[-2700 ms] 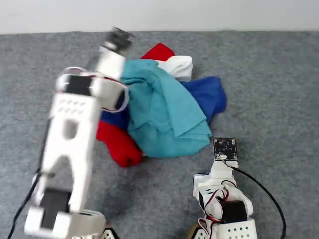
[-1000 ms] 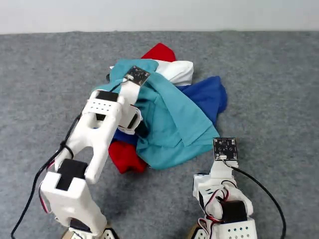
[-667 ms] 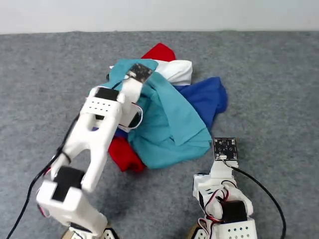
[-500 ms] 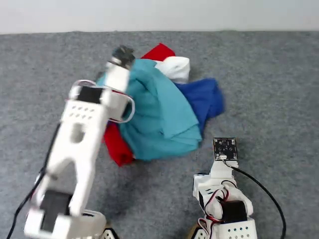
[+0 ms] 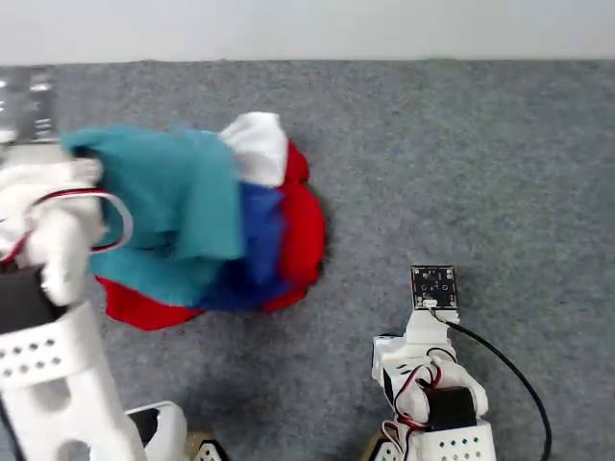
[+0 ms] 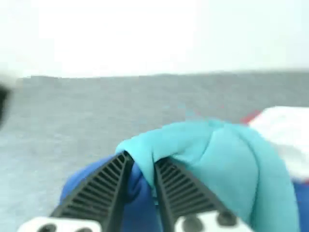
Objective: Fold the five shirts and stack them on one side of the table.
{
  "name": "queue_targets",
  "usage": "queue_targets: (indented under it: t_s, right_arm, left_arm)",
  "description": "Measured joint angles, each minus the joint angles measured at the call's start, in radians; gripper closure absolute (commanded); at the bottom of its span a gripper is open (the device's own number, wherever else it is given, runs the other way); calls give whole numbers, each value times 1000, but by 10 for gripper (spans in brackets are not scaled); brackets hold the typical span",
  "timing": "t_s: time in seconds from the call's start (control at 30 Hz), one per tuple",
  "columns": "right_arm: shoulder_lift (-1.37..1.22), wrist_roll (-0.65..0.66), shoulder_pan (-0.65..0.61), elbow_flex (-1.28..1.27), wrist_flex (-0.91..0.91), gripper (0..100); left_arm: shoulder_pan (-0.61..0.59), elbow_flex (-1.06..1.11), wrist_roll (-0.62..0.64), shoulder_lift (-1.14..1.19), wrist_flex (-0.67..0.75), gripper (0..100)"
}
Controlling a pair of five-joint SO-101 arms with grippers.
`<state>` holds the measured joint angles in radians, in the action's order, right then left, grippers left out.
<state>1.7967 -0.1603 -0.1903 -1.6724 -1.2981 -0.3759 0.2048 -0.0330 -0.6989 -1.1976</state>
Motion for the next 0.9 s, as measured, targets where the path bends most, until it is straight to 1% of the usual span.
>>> queue_targets:
  t_s: [0.13,0.27,0.37,0.5,0.63,0.67,0.73,0.83,0.9]
  right_arm:
    - [0,0,0,0,0,990]
    - [0,0,0,0,0,990]
    - [0,0,0,0,0,990]
    - [0,0,0,0,0,990]
    - [0,0,0,0,0,990]
    - [0,0,0,0,0,990]
    - [0,0,0,0,0,990]
    - [0,0,0,0,0,990]
    - [0,0,0,0,0,990]
  left_arm:
    - [-147,0,-11,-8,38,988]
    - [-262,2,-46,-8,75,988]
    - [-341,49,-71,-9,141,988]
    - [-427,167,-104,-8,264,988]
    - [-465,265,-153,-8,359,986]
    - [-465,285,-173,-8,368,976]
    - [-465,322,-229,-8,376,924]
    - [-456,367,-275,-8,377,788]
    - [-453,370,-282,-8,362,718]
